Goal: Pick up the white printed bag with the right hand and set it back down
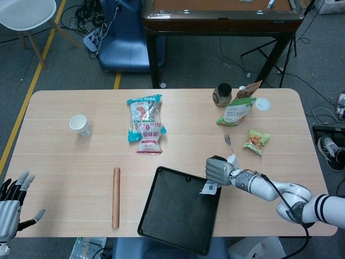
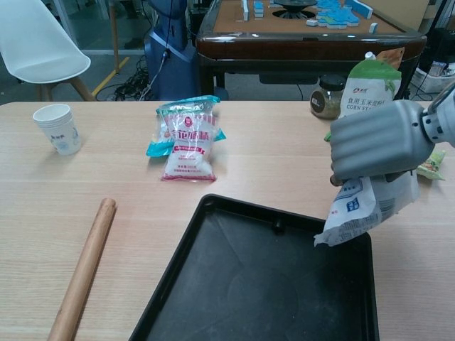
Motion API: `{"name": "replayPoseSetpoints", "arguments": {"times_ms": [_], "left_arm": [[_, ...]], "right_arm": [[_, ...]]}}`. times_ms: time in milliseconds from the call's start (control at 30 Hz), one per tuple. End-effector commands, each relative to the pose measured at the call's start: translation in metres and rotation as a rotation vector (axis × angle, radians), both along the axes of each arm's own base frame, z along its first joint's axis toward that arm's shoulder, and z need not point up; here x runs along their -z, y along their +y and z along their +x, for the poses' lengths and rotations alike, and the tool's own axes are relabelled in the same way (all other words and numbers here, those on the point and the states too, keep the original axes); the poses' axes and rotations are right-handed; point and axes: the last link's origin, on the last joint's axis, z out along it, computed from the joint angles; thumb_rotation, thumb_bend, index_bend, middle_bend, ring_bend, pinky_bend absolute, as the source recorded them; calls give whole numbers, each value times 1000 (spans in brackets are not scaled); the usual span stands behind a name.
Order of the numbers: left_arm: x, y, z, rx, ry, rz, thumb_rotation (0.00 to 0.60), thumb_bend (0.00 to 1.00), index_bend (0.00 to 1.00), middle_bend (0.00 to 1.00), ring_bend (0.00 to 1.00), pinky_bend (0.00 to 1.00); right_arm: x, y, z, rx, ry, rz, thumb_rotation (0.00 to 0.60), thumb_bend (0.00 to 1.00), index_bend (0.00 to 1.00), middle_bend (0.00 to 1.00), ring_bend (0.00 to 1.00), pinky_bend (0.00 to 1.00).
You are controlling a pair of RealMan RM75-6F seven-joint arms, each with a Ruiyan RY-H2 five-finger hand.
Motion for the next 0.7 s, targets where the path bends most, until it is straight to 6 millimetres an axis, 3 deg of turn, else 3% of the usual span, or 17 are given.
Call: {"name": "replayPoseSetpoints", "arguments": {"times_ms": [33, 433, 700], "left_arm": [[-1, 0, 0, 0, 0, 4, 600, 185, 75, 48, 105, 11], [0, 0, -2, -4, -3, 0, 600, 184, 75, 48, 105, 11], [0, 2, 0, 6, -4, 1, 600, 184, 75, 48, 105, 11]], "right_arm": [[-1, -2, 1, 2, -18, -18, 600, 1000, 860, 778, 707, 838], [10, 3, -24, 54, 45, 8, 600, 1000, 866, 780, 709, 838], [-14, -9, 5, 35, -85, -73, 600, 1000, 867, 781, 710, 838]]}}
